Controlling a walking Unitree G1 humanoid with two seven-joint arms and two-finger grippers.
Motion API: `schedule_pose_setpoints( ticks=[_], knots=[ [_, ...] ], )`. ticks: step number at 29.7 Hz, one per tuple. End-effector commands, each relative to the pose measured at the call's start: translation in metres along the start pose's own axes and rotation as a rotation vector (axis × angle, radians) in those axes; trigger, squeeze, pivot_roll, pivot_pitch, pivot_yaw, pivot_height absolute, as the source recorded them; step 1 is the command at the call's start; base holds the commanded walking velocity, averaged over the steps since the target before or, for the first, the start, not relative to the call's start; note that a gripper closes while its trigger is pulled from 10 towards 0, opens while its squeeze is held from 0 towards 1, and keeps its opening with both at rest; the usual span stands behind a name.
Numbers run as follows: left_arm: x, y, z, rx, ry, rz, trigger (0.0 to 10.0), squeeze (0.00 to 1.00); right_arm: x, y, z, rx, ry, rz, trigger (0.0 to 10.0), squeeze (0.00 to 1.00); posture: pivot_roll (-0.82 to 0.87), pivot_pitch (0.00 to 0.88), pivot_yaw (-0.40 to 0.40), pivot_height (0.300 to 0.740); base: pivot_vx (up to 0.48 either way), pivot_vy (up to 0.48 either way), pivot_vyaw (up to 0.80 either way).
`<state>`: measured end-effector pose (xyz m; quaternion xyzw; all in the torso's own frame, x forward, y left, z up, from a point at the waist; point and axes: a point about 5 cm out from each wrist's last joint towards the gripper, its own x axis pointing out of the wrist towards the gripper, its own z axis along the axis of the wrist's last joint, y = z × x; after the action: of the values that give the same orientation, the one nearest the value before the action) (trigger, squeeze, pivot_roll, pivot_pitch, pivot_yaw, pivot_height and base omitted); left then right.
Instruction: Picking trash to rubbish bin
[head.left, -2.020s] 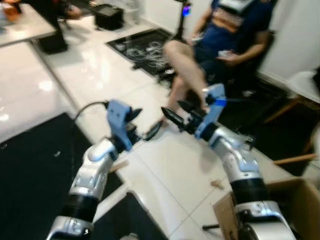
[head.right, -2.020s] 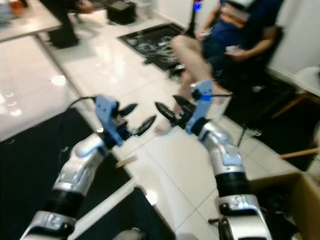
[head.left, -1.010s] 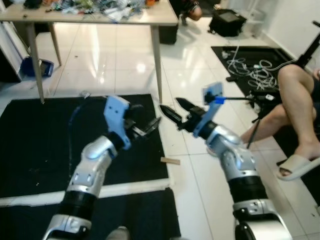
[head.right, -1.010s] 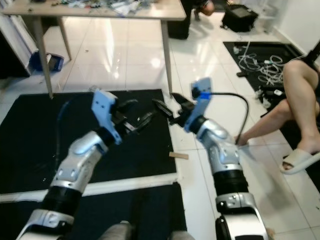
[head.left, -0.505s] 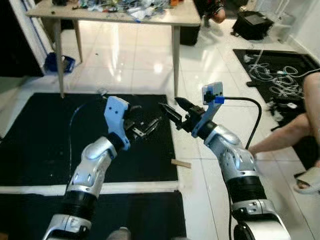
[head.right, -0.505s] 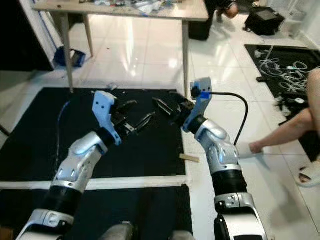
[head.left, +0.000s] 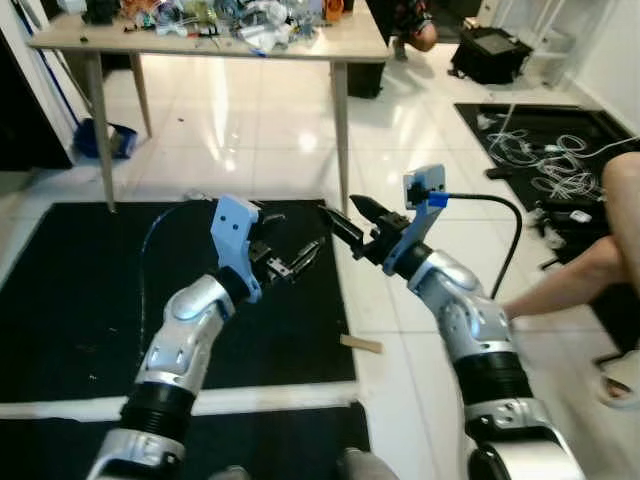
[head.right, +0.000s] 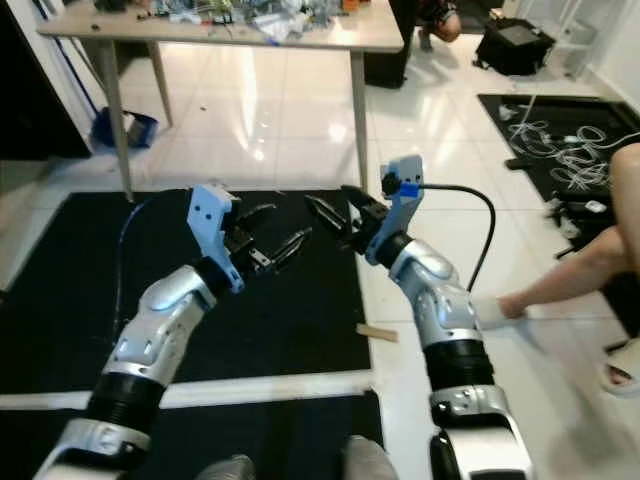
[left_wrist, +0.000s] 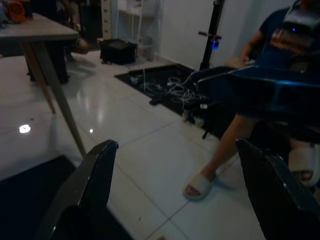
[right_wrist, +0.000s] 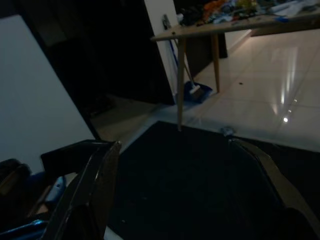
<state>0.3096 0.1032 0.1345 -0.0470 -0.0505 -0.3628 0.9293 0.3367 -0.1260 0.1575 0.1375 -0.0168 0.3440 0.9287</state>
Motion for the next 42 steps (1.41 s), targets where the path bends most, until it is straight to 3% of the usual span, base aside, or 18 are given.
schedule_pose_setpoints(
  ticks=[1,18,34,36,39,42],
  knots=[
    [0.000,-0.001,-0.001,0.004,0.007,-0.007,10.0,0.00,0.000,0.000,0.000,0.018,-0.005,-0.004,10.0,0.00,-0.04,0.000,-0.038,0.740,0.360,0.000,0.00],
    [0.000,-0.001,0.001,0.003,-0.002,-0.017,10.0,0.00,0.002,-0.001,0.000,0.011,-0.002,-0.012,10.0,0.00,-0.04,0.000,-0.043,0.740,0.391,0.000,0.00],
    [0.000,-0.001,0.005,-0.024,-0.046,-0.027,10.0,0.00,-0.001,0.007,0.002,0.016,-0.018,0.056,10.0,0.00,-0.04,0.000,-0.036,0.740,0.480,0.000,0.00],
    [0.001,-0.001,0.006,-0.019,-0.046,-0.027,10.0,0.00,-0.002,0.006,0.002,0.016,-0.018,0.053,10.0,0.00,-0.04,0.000,-0.043,0.740,0.480,0.000,0.00],
    [-0.003,0.006,0.004,0.025,-0.035,0.037,10.0,0.00,-0.020,-0.015,0.002,-0.057,-0.001,-0.091,10.0,0.00,-0.04,0.000,-0.041,0.740,0.480,0.000,0.00],
    [-0.005,0.008,0.003,0.033,-0.029,0.061,10.0,0.00,-0.026,-0.020,0.001,-0.079,0.007,-0.138,10.0,0.00,-0.04,0.000,-0.041,0.740,0.480,0.000,0.00]
  ],
)
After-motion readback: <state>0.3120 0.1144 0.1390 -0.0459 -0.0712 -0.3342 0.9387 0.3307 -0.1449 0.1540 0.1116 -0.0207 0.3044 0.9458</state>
